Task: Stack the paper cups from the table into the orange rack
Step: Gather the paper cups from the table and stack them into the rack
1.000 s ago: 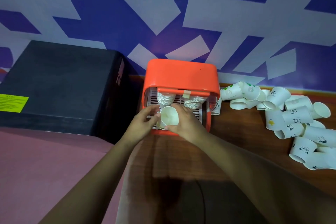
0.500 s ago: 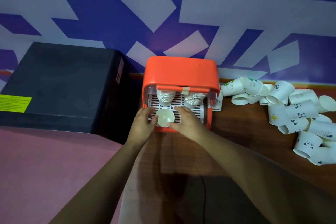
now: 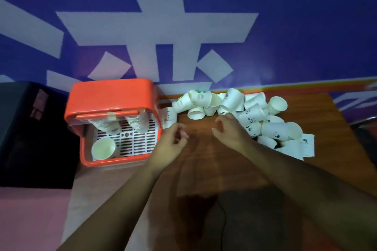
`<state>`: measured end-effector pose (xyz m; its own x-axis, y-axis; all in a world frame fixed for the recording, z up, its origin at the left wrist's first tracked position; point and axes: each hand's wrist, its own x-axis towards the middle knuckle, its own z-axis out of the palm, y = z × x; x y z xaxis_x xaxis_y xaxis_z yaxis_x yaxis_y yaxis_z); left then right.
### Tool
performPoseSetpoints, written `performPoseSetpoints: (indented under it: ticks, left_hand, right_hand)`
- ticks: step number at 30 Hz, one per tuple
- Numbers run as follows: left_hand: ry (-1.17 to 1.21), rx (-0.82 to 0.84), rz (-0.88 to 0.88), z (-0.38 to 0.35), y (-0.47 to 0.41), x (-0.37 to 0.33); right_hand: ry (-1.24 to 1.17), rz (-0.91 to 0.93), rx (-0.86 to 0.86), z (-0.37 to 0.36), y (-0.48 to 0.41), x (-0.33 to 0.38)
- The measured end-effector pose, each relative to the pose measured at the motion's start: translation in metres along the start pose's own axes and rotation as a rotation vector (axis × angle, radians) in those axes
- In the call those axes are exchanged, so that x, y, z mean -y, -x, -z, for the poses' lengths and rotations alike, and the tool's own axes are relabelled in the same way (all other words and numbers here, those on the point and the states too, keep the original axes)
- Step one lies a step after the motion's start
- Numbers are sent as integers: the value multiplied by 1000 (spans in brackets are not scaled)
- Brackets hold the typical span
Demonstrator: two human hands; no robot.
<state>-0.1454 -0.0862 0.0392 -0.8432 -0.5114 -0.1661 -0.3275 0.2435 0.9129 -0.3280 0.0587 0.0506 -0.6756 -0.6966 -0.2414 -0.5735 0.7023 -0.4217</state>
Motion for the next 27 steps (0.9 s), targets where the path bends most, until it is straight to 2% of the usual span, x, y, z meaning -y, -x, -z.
performPoseSetpoints:
  ticks: [4,9,12,14,17,22,24,27]
  left_hand:
    - [-46,28,115,-71,-66,-27]
    - [-33,91,321,-137,-129,-40]
    - [4,107,323,-164,-147,-37]
    - [-59,112,332,-177,-153,-34]
    - [-137,67,363,-187,-155,-28]
    - [-170,50,349,-182,-143,-14]
    - [-94,52,359,-175,-134,-11]
    - [79,31,406,-158,-112,-8]
  right_hand:
    - [44,-94,-182,17,-13,-62]
    - [94,-193,-225,17,-31,-107]
    - [30,-145,-429,13,-36,-114]
    - [-39,-195,-525,15,-40,-119]
    - [-21,-262,-438,15,-45,-134]
    - [-39,-155,-303,17,-41,-149]
    - [-77,-116,-310,18,-35,-148]
    - [-187,-90,-411,23,-23,-138]
